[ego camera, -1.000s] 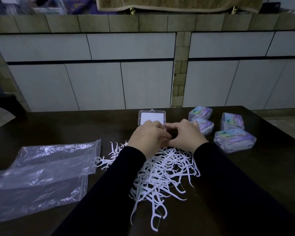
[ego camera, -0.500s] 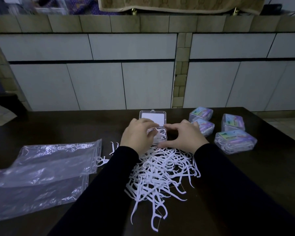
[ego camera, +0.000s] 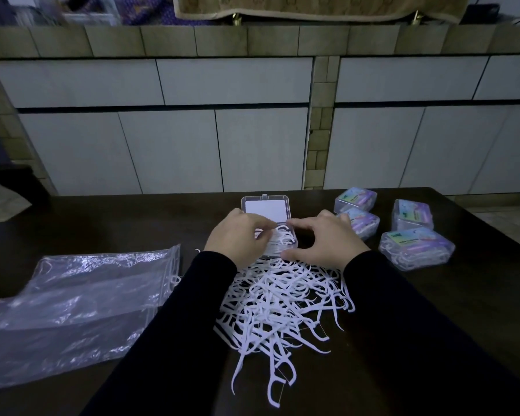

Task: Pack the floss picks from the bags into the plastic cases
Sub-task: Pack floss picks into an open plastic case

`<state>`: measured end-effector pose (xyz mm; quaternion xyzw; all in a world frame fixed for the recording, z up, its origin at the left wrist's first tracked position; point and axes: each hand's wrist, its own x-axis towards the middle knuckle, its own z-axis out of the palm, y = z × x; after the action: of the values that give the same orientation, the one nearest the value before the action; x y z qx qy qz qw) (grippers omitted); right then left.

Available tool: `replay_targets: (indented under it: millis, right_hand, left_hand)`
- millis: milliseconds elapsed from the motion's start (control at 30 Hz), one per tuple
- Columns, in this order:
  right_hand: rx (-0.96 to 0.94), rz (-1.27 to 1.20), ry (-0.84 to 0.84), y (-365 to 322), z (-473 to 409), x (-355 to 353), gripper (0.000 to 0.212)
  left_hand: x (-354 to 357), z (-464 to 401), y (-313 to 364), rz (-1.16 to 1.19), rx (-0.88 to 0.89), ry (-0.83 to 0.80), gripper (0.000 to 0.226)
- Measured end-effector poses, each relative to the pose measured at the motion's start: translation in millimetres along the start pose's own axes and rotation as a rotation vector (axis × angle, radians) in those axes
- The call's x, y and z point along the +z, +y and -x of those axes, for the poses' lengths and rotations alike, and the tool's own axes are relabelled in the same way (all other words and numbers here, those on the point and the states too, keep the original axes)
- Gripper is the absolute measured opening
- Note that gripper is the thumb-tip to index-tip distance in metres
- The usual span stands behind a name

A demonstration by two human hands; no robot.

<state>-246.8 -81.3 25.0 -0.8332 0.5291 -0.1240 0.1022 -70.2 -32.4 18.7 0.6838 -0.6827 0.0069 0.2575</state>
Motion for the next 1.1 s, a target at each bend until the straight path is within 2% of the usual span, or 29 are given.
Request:
replay_targets:
  millis: [100,200,300,400,500,600,667,833,1100]
  right_hand:
    - [-0.001,0.013,0.008,-0.6,-0.8,0.1,0.077]
    - [0.006,0.036,0.008,-1.3,-0.8,-1.0,0.079]
    - [-0.069,0.051,0.080,-3.0,1.2,-8.7,0.077]
    - [-0.217,0.048,0.210,-8.7,3.0,-19.7,0.054]
    - [-0.263,-0.020,0.051,-20.9,11.2,-19.5,0.032]
    - [-0.229,0.025,-0.114,-33.0,18.5,-8.9,0.034]
    - [-0.246,0.042,-0.137,-38.8,19.9,-3.4,0.039]
    - [-0.226,0.023,-0.128,-41.0,19.7,-2.1,0.032]
    - [-0.248,0.045,-0.081,-33.2,13.9,-2.5,0.007]
  left_hand:
    - [0.1,0.5,-0.8,-0.015,-0.026,-0.056,0.026]
    - [-12.5,1.8,-3.1,0.071,-0.039,-0.042,0.027]
    - [-37.8,4.1,-9.0,0.141,-0.050,-0.001,0.013]
    - [-59.8,9.8,-15.8,0.196,-0.164,-0.199,0.009]
    - [-67.4,14.0,-20.8,0.115,-0.240,-0.370,0.017]
    - [-66.3,14.5,-20.7,0.065,-0.306,-0.486,0.042]
    - [-62.9,14.1,-19.2,0.063,-0.308,-0.527,0.045]
    - [-59.2,13.8,-17.1,0.092,-0.276,-0.503,0.027]
    - [-59.2,15.1,-16.1,0.082,-0.215,-0.429,0.010]
